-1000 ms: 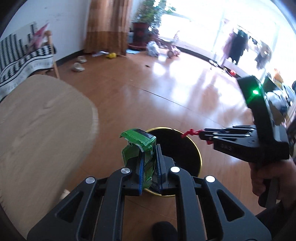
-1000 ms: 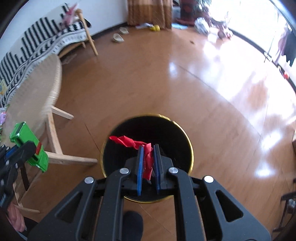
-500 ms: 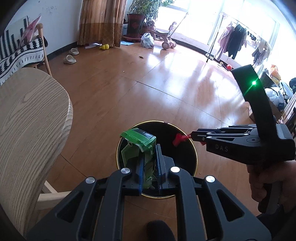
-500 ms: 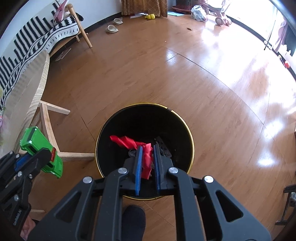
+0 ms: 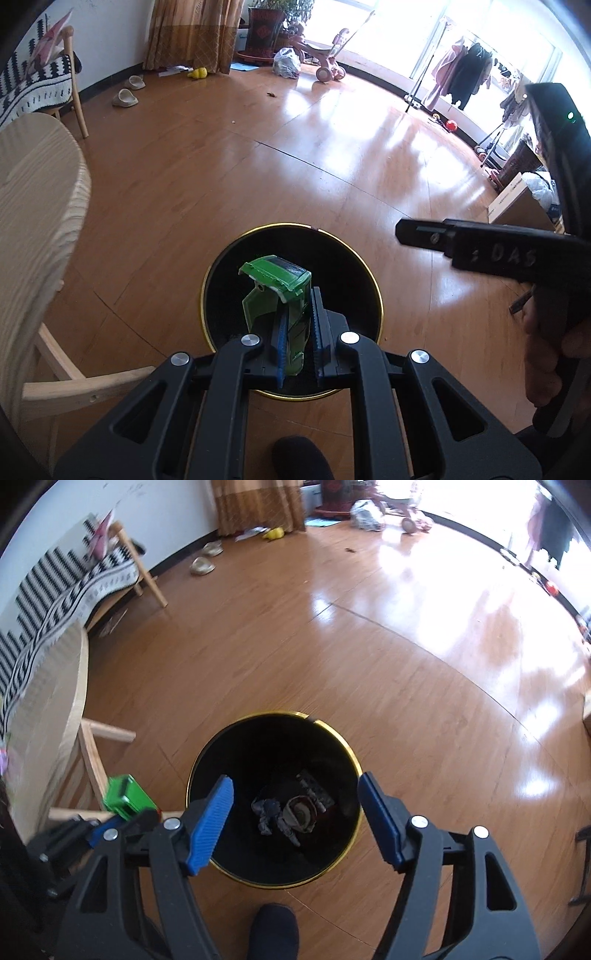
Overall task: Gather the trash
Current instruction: 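Carry green piece and red ribbon over the black bin and open both tools, then move both open tools back over the table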
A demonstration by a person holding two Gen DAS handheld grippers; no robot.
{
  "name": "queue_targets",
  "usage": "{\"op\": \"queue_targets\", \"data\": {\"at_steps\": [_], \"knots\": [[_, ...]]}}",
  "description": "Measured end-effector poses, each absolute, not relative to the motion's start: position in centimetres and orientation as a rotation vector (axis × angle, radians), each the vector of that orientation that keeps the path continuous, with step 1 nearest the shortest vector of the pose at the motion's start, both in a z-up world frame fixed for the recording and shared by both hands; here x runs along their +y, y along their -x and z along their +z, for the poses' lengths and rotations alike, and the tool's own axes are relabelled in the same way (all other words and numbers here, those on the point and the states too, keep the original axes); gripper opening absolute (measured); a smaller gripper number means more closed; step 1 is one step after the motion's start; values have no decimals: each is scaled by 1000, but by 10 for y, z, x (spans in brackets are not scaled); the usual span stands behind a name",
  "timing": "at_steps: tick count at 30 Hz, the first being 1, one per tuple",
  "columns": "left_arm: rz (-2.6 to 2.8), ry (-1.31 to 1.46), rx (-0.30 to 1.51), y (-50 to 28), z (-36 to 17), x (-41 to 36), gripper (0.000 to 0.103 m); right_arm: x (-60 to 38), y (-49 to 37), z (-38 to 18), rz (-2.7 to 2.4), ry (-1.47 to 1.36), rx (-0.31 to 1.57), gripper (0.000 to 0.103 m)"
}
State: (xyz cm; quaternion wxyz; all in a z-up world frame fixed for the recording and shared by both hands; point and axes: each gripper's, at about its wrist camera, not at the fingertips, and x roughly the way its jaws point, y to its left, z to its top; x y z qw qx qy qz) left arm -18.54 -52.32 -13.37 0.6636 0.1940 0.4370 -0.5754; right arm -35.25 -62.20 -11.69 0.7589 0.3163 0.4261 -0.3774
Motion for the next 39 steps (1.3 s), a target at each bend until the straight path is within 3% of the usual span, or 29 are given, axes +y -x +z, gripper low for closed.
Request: {"op": "queue_targets", "data": {"at_steps": [3,4,6,7,8,16,23,32,39], "knots": [[-1329,-432,975,187,-136,-528,11,-624,361,-112,-846,-697,901,72],[-1335,-432,969,187,-137,-530,16,-625,362,-111,-850,-699,896,73],[-1330,-433,968,187,-139,-532,43,-626,364,-109,-859,-700,888,74],[-1319,-428,965,187,-138,-531,65,-627,365,-109,-859,-701,886,74],[-1309,-418,956,186,-136,-530,72,-627,365,-108,-861,-701,884,74],[-1256,-409,941,170,-109,-500,88,-612,334,-91,-813,-672,860,75],[-1105,-391,847,124,-54,-419,93,-555,256,-55,-660,-555,841,78],[-675,-274,801,17,-11,-243,93,-425,115,-27,-369,-400,867,79],[-297,-245,818,-46,-28,-94,93,-304,28,-32,-162,-260,917,79]]}}
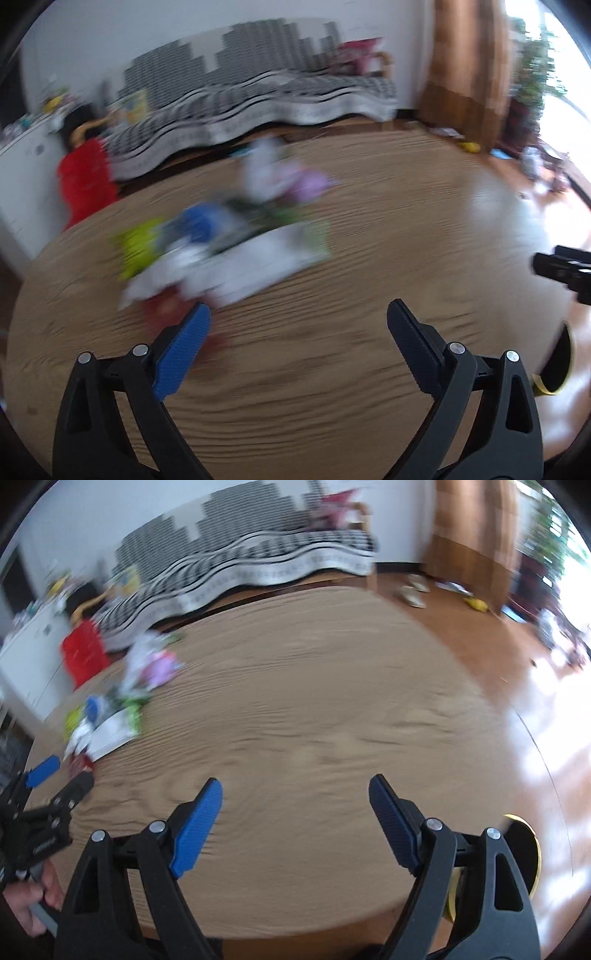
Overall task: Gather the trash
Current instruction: 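Move both open tools back over the table, then lower open left tool around red cigarette box while right tool closes on white tissue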
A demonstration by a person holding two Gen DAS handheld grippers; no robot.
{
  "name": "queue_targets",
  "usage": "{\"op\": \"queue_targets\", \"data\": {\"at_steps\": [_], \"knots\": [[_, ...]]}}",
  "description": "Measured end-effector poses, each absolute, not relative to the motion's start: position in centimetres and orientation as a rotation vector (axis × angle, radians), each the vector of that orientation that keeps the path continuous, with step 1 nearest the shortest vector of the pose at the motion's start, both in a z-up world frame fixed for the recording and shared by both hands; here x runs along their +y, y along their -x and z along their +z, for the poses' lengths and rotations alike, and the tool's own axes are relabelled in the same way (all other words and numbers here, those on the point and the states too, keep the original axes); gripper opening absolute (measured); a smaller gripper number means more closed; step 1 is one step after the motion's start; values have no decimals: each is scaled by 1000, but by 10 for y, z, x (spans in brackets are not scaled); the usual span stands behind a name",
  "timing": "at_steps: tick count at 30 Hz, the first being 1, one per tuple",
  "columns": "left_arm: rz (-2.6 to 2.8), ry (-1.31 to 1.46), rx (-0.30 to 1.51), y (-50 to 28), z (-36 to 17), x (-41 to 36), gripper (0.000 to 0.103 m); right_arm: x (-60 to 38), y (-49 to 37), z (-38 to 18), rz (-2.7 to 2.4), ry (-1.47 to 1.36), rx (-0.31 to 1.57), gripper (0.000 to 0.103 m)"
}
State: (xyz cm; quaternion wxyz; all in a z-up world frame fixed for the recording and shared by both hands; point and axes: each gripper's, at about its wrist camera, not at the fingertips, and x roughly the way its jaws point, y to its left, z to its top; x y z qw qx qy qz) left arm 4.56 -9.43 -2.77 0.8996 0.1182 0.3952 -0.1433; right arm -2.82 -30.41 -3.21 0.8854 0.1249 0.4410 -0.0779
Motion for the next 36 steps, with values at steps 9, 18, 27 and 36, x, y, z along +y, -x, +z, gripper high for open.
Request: {"op": "queue_targets", "data": {"at_steps": [9,18,27,36], "knots": [[-157,-138,954,-88,-65,-30,93,-220,-33,-49,-34,-148,957,79],[-140,-160,932,-110,-77,-21,89,-189,-75,-60,72,-212,952,79],[-208,-120,963,-91,-72,29,61,-104,-103,-53,272,-118,915,79],[-175,-69,1000,-75,-68,98,60,-18,-137,-60,307,74,881,78]]}}
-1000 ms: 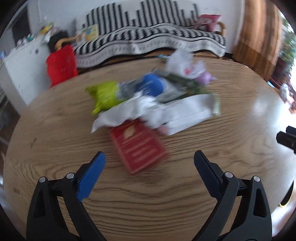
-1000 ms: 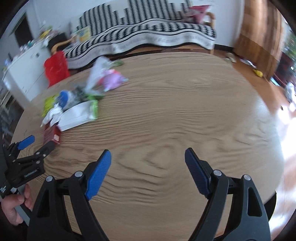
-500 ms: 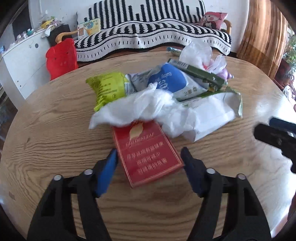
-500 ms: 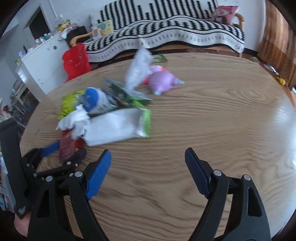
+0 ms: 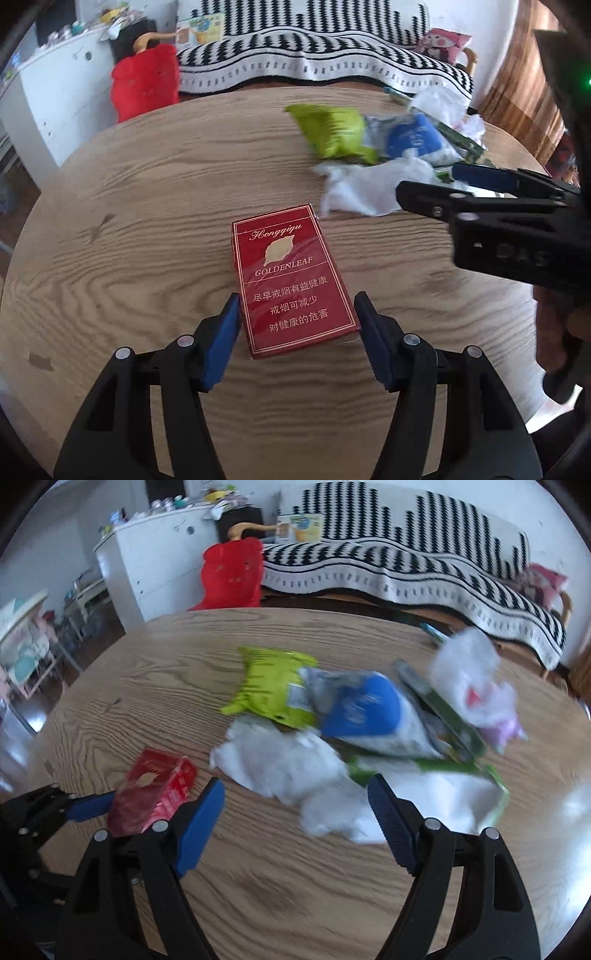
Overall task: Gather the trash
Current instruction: 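Lower open left tool around red cigarette box while right tool closes on white tissue, then carry red box and white tissue over the black bin and open both tools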
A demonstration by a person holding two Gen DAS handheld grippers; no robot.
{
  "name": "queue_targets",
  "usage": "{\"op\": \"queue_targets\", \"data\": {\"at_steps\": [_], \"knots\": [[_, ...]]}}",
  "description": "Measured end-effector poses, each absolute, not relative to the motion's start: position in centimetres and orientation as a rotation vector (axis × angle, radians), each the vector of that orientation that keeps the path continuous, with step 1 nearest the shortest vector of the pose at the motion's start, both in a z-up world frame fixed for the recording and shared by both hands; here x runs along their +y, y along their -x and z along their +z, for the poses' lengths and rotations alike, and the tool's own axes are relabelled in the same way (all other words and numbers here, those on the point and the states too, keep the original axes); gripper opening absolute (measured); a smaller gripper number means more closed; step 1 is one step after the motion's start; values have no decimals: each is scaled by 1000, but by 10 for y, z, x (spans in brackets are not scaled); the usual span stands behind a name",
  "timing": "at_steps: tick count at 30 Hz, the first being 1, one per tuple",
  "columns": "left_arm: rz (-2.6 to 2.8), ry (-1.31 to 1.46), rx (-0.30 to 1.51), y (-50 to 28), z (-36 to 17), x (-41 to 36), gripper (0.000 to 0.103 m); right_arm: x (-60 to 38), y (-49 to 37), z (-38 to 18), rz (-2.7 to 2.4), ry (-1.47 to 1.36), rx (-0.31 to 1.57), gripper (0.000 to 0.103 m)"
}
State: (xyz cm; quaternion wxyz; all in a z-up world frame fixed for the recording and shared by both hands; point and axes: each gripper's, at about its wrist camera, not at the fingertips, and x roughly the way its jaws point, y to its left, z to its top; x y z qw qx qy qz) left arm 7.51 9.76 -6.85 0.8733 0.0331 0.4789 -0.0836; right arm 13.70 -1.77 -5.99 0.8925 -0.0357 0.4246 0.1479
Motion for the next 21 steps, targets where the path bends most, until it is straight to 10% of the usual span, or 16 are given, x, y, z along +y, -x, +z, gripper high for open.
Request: {"op": "queue_targets", "data": {"at_steps": [3,6,9,21], "knots": [[-156,-50,991,-78,-64,111,60,0,-142,-71,285,129,889,72],[-143,-43,985,-82,-62,117,60,5,-148,-83,249,139,903,34],[-133,-59,965,-82,-57,114,60,4,-145,-81,250,131,887,23],[-273,-64,891,-74,-21,33,60,-134,-66,-31,123,-49,841,22]]}}
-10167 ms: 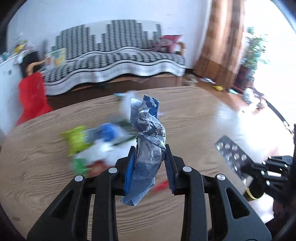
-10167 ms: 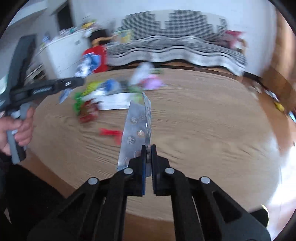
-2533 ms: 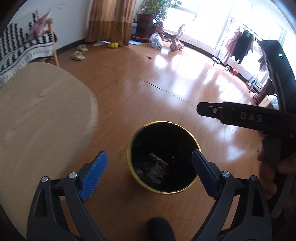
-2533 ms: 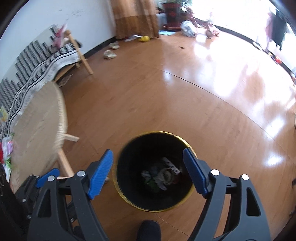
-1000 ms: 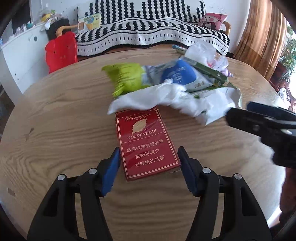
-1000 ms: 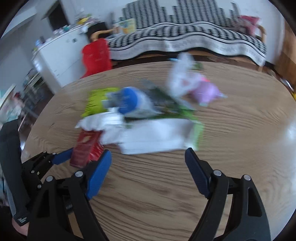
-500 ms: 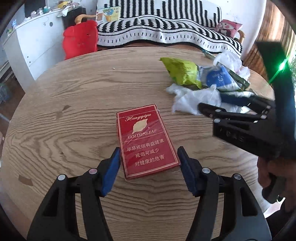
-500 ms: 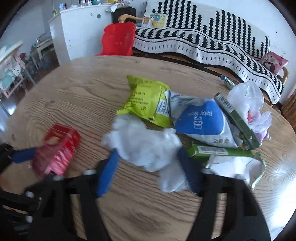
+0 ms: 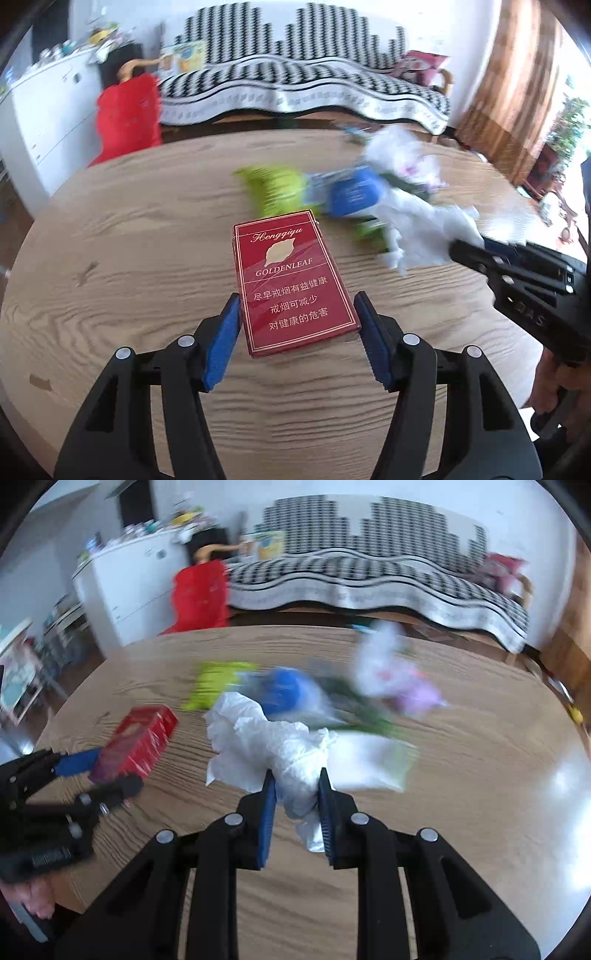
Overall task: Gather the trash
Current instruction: 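Carry red box and white tissue over the black bin and open both tools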
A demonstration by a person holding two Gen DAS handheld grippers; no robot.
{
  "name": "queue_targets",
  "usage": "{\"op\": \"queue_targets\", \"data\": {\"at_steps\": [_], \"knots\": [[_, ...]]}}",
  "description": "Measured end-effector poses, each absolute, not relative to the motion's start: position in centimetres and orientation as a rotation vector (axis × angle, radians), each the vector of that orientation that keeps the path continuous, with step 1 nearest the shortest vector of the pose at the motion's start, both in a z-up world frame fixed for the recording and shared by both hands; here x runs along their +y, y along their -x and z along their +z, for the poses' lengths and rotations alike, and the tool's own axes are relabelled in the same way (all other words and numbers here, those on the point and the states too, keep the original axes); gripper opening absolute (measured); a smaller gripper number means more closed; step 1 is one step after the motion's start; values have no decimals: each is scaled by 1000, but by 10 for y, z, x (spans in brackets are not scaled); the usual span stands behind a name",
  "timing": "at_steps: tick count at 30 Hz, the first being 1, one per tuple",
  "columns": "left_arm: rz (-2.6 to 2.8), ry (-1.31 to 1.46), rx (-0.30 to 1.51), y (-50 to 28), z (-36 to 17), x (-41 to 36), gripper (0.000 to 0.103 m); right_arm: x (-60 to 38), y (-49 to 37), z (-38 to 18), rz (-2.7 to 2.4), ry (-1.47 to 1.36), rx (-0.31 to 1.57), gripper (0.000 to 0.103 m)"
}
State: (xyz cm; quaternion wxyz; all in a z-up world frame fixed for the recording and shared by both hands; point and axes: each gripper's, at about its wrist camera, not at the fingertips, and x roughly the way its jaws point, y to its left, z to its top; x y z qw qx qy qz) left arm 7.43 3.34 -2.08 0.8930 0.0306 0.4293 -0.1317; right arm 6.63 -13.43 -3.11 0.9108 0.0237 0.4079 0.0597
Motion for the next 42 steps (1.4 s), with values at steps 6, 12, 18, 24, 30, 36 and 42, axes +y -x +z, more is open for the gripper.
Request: {"op": "queue_targets", "data": {"at_steps": [6,12,18,24,30,36,42], "knots": [[-447,-100,840,-52,-3,-72,60,-266,-1,-30,-109,-140,878,22],[-691,-153,795,-3,2,-201,60,-392,91,-31,-357,-265,884,22],[-940,-222,777,67,-11,-318,60,-497,197,-50,-566,-399,880,22],[-1133,-309,799,134,-44,-403,60,-572,285,-97,-712,-520,966,22],[-1223,-388,821,168,-73,-446,60,-618,325,-153,-735,-638,1116,22],[-1239,-427,849,174,-92,-474,60,-625,332,-164,-711,-661,1143,22],[-1240,-430,870,172,-100,-485,60,-617,308,-160,-698,-661,1134,23]]}}
